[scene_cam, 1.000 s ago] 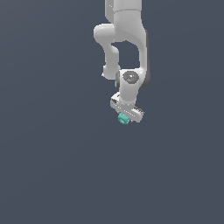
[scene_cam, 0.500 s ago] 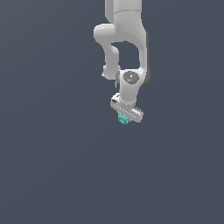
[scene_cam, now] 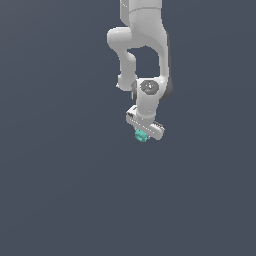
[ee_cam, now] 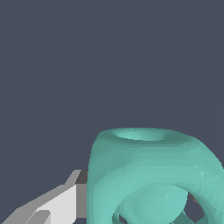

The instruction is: Pick up the object and move it to a goal position.

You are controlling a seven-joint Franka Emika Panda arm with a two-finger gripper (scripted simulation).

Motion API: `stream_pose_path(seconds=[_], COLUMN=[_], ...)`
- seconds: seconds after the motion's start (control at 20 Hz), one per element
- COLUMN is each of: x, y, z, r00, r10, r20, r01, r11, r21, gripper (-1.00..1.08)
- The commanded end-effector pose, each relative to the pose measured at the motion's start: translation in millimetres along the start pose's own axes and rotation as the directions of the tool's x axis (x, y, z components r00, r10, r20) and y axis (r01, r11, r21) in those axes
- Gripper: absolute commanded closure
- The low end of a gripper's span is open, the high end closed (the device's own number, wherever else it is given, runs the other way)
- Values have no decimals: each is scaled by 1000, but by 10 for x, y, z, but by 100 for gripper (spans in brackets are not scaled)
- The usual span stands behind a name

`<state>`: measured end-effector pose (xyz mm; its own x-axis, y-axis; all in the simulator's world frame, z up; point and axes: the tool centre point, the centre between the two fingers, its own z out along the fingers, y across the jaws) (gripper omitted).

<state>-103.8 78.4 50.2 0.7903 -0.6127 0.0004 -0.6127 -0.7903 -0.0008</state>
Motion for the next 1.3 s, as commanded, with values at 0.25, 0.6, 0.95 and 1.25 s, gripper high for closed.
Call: stream_pose_path(seconds=[0.25,0.6,0.95,1.25], x=[175,452,770,977], y=[-80,-210,-367,-476], z=[-342,-876,-1475,-1841], r00=[1000,1000,1000,1000], r10=[1,1,1,1], r20=[-1,-1,-1,0], r01=[-1,-1,-1,-1], r11=[1000,1000,1000,1000], r21=[0,-1,-1,-1], gripper=[108,108,108,108])
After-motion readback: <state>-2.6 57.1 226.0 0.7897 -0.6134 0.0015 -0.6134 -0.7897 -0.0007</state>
